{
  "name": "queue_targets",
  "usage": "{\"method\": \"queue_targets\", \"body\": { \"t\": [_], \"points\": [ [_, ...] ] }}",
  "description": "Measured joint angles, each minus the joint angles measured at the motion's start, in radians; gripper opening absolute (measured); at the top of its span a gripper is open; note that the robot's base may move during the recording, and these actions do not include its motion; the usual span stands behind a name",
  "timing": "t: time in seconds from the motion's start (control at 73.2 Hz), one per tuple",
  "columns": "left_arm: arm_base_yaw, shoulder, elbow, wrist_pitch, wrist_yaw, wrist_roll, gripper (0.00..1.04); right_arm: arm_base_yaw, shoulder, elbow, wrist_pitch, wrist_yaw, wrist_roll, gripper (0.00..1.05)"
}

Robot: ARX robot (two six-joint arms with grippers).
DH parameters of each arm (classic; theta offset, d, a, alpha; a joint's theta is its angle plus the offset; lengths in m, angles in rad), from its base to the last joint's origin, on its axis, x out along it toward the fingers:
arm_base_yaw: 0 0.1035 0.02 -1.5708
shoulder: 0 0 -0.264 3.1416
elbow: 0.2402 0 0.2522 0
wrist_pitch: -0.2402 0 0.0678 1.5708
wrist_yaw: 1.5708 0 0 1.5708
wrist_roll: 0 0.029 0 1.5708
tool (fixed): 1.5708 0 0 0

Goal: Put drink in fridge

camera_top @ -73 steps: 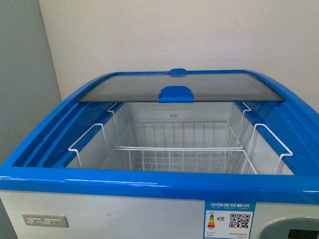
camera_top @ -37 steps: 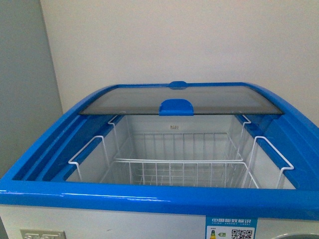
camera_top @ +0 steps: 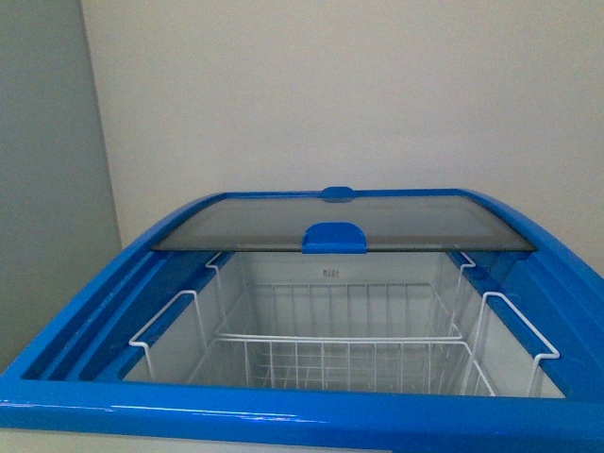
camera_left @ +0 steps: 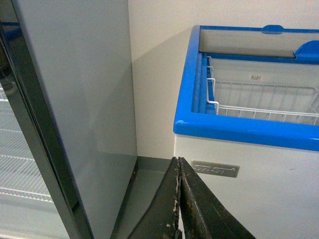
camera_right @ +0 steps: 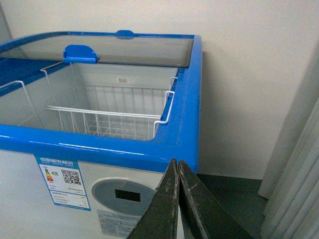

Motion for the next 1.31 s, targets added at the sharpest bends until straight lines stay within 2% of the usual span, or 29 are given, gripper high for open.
{"method": "queue_targets", "body": {
  "t": [0.027,0.041,0.068,0.232,0.273,0.41,0.465,0.615,1.312],
  "points": [
    [0.000,0.000,0.000,0.000,0.000,0.000,0.03,0.000,0.000,0.000,0.000,0.000,0.000,0.03],
    [0.000,0.000,0.000,0.000,0.000,0.000,0.28,0.000,-0.002,0.000,0.000,0.000,0.000,0.03],
    [0.000,0.000,0.000,0.000,0.000,0.000,0.35,0.000,-0.002,0.000,0.000,0.000,0.000,0.04],
    [0.000,0.000,0.000,0.000,0.000,0.000,0.65,0.000,-0.002,0.000,0.000,0.000,0.000,0.32],
    [0.000,0.000,0.000,0.000,0.000,0.000,0.74,0.000,-0.002,0.000,0.000,0.000,0.000,0.43],
    [0.000,0.000,0.000,0.000,0.000,0.000,0.98,0.000,-0.002,0.000,0.000,0.000,0.000,0.65],
    [0.000,0.000,0.000,0.000,0.000,0.000,0.97,0.000,-0.002,0.000,0.000,0.000,0.000,0.76],
    [0.000,0.000,0.000,0.000,0.000,0.000,0.97,0.000,-0.002,0.000,0.000,0.000,0.000,0.99],
    [0.000,0.000,0.000,0.000,0.000,0.000,0.97,0.000,-0.002,0.000,0.000,0.000,0.001,0.98]
  ]
}}
